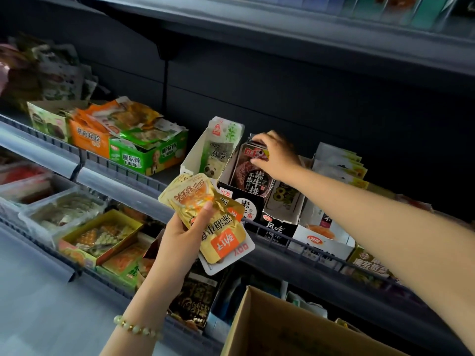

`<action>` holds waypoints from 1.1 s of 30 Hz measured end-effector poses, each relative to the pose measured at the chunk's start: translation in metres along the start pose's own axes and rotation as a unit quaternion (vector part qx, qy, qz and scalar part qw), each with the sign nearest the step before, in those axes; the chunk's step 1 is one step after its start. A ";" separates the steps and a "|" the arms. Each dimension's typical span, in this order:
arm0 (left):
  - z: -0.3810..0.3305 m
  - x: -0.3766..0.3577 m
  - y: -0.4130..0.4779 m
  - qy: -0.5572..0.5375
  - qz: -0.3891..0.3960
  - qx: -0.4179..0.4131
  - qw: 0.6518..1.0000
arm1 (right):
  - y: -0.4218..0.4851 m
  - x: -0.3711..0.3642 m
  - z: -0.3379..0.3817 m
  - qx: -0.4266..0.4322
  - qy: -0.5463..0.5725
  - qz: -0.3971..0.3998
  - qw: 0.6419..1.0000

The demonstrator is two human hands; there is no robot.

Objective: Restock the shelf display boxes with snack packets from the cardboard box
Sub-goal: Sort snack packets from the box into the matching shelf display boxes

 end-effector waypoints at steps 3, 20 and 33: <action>-0.001 -0.001 -0.002 0.000 -0.006 0.001 1.000 | -0.041 0.019 0.027 0.005 0.244 -0.035 0.969; -0.004 -0.103 -0.102 0.014 0.096 -0.010 0.995 | -0.269 0.042 0.006 -0.245 0.535 0.007 0.809; 0.006 -0.163 -0.175 0.065 0.179 0.054 0.980 | -0.360 0.106 -0.071 -0.356 0.566 0.009 0.743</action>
Point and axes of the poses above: each hand's wrist, its own y-axis towards the middle knuckle, its own x-axis out of the back of the hand, z = x × y, the point moved 7 cm from there along y, towards the middle knuckle, and after that the axes turned 7 degrees about y, right-handed, at the moved point
